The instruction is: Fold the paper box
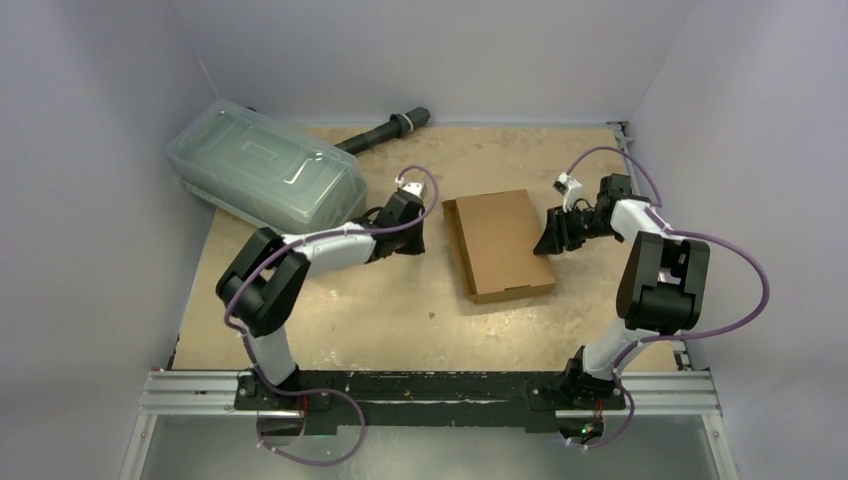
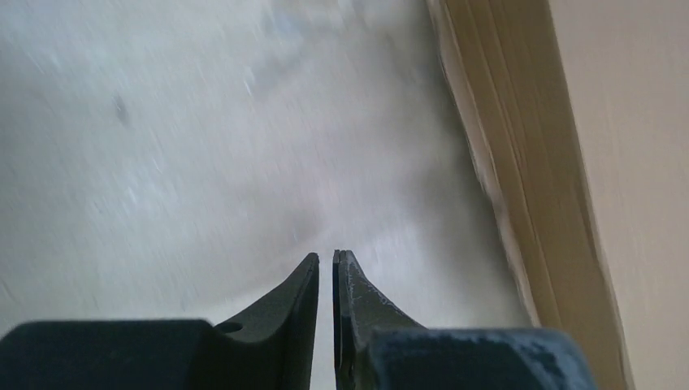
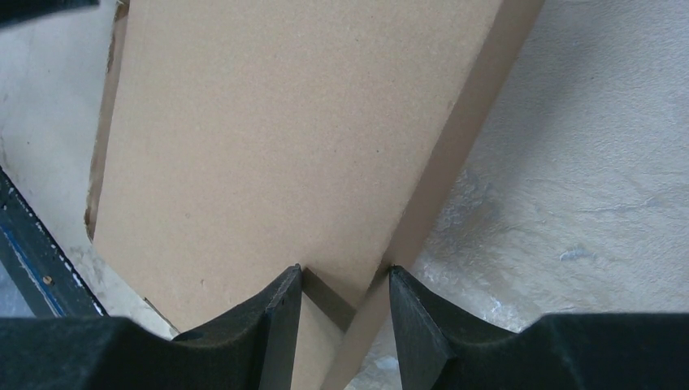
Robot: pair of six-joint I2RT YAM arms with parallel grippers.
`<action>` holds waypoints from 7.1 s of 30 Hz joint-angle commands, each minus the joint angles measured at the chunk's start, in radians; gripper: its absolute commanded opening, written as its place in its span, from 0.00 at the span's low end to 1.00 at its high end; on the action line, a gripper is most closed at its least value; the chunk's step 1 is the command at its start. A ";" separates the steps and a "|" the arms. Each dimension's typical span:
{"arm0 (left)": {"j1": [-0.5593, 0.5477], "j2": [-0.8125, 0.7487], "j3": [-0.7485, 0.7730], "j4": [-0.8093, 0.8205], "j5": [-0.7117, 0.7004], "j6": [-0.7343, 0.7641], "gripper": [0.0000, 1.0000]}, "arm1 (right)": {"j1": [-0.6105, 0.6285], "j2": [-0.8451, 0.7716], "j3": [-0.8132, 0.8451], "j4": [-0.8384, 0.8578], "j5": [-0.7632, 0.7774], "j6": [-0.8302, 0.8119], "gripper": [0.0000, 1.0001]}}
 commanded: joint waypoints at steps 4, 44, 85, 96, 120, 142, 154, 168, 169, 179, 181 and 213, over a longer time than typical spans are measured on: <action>0.048 0.312 0.434 -0.164 -0.166 0.046 0.06 | 0.020 0.009 -0.013 -0.015 0.059 -0.021 0.46; 0.006 -0.145 -0.051 0.027 0.164 0.033 0.04 | -0.072 -0.027 0.017 -0.067 -0.228 0.033 0.99; -0.169 -0.043 -0.080 0.114 0.233 -0.132 0.05 | -0.017 -0.071 0.070 -0.099 -0.106 -0.150 0.99; -0.275 -0.184 -0.211 0.087 0.039 -0.313 0.00 | -0.028 -0.342 -0.108 0.166 0.281 -0.126 0.52; -0.389 0.230 0.330 -0.198 -0.163 -0.583 0.00 | 0.110 -0.151 -0.208 0.053 0.271 -0.210 0.00; -0.215 -0.081 0.029 -0.093 -0.013 -0.210 0.12 | 0.049 -0.050 0.076 0.105 0.297 -0.142 0.41; 0.052 0.306 0.523 -0.355 -0.203 -0.089 0.11 | 0.173 0.421 0.691 0.025 0.294 0.062 0.32; 0.100 0.544 0.819 -0.378 -0.116 -0.019 0.03 | 0.299 0.584 0.883 -0.018 0.374 0.063 0.29; 0.100 0.567 0.855 -0.370 -0.062 -0.016 0.03 | 0.319 0.587 0.889 -0.032 0.362 0.051 0.28; 0.075 0.616 0.977 -0.443 -0.078 -0.024 0.01 | 0.357 0.498 0.780 0.055 0.450 0.137 0.32; 0.088 0.570 0.927 -0.460 -0.138 -0.025 0.03 | 0.310 0.489 0.776 0.068 0.468 0.145 0.35; -0.364 0.196 0.342 -0.314 -0.224 -0.478 0.04 | 0.144 -0.170 -0.163 0.217 0.482 -0.049 0.37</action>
